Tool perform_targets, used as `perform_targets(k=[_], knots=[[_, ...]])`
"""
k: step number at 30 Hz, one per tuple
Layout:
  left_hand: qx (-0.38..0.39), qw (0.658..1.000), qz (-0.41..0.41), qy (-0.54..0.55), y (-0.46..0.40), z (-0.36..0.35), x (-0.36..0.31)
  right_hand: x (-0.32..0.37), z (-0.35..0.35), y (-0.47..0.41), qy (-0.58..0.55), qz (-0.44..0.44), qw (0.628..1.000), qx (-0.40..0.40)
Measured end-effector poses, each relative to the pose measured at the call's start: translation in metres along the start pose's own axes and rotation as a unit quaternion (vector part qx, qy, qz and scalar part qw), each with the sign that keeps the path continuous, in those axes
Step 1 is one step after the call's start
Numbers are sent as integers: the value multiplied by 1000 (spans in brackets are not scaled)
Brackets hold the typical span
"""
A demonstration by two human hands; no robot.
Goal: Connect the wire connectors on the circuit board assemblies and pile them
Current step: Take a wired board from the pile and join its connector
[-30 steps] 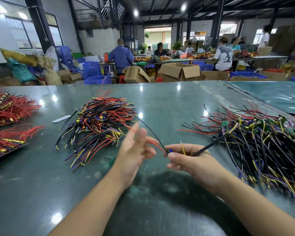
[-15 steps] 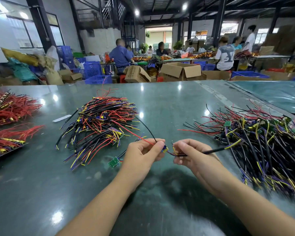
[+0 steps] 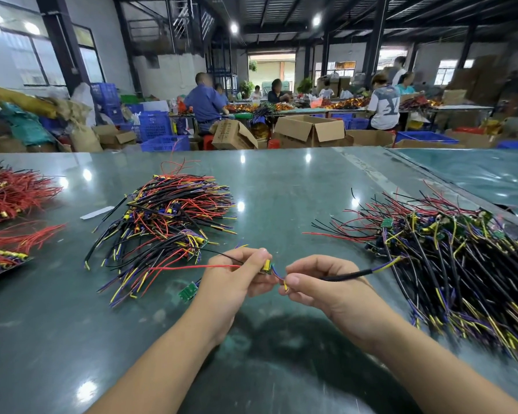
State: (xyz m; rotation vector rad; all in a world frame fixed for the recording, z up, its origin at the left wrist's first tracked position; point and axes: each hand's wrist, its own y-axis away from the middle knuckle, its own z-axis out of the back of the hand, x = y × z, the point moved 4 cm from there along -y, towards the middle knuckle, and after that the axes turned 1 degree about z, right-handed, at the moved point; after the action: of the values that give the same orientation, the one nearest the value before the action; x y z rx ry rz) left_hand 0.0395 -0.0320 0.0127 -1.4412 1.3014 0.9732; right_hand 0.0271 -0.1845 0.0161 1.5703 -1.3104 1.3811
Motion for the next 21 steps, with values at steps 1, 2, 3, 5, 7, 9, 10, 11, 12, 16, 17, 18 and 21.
perform_targets(k=[1, 2, 3, 5, 7, 9, 10, 11, 12, 16, 17, 18, 21], knots=[[1, 1000, 6, 4, 0, 0, 0, 1, 0, 0, -6, 3, 1000, 1], [1, 1000, 13, 7, 0, 0, 1, 1, 0, 0, -11, 5, 1000, 3], [3, 1000, 18, 9, 0, -1, 2, 2, 1, 0, -13, 7, 1000, 4], [9, 999, 28, 15, 0, -2, 2, 2, 2, 1, -5, 5, 1000, 8], [19, 999, 34, 18, 1, -2, 3, 3, 5, 1, 15, 1, 1000, 5], [29, 999, 37, 11, 1, -2, 4, 2, 4, 1, 30, -6, 1000, 4], [32, 999, 36, 8, 1, -1, 4, 1, 4, 1, 31, -12, 999, 7], [34, 999, 33, 8, 1, -1, 4, 0, 3, 2, 27, -22, 999, 14], [34, 999, 29, 12, 1, -1, 4, -1, 1, 3, 22, -33, 999, 23], [38, 999, 22, 17, 2, -2, 1, 1, 0, 6, 27, -28, 999, 35], [39, 999, 23, 13, 3, -2, 1, 4, 0, 6, 36, -15, 999, 27], [39, 999, 25, 10, 3, -2, 1, 5, 0, 5, 47, 1, 999, 20], [43, 998, 32, 13, 3, -3, 0, 9, 1, 4, 76, 37, 996, 4]])
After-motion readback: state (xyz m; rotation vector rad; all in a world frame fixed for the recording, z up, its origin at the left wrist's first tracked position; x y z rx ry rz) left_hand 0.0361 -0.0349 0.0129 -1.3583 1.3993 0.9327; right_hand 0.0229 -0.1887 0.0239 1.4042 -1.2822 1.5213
